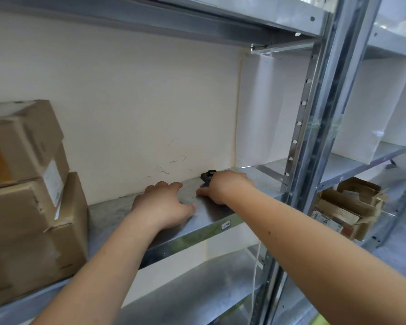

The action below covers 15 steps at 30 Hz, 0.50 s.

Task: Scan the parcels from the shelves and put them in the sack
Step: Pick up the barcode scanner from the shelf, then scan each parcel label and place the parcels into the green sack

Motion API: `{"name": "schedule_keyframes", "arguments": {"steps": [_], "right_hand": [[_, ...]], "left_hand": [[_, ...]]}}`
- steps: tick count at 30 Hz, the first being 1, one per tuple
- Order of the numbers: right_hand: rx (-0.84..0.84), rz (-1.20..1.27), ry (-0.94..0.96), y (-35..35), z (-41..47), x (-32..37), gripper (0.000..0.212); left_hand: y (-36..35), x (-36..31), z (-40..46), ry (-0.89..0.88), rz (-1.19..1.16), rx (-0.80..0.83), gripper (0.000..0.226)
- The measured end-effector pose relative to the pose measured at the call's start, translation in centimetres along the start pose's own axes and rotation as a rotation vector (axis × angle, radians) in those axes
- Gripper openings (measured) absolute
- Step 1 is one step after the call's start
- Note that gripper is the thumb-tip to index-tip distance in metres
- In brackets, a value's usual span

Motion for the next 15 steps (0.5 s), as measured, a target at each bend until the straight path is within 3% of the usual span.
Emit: {"name": "schedule_keyframes", "arguments": {"steps": [3, 8, 11, 15], "right_hand": [[0.037, -0.138, 0.15, 1.0, -0.1, -0.1, 0.066], [0.083, -0.284, 0.236, 1.5, -0.2, -0.9, 0.063], [0.068, -0.194, 0.223, 1.6, -0.9, -1.7, 0.061], [-0.043, 0.114, 0.122, 1.8, -1.3, -3.1, 0.06]], "left_hand": [[0.2, 0.3, -0.3, 0.0, 0.001, -0.012, 0.094], [0.3, 0.7, -0.6, 0.004, -0.015, -0.018, 0.095], [0.3, 0.7, -0.4, -0.004, -0.041, -0.031, 0.095], [0.1, 0.7, 0.0, -0.022, -0.076, -0.029, 0.094]]}}
Point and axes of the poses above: each hand's wrist, its own z-axis towards the middle knuckle, its own y-axis out of the back of the hand, x = y × z, the point moved 3 cm from there along z, towards the middle knuckle, and after that the axes turned 3 degrees about x, right-handed, at the moved point
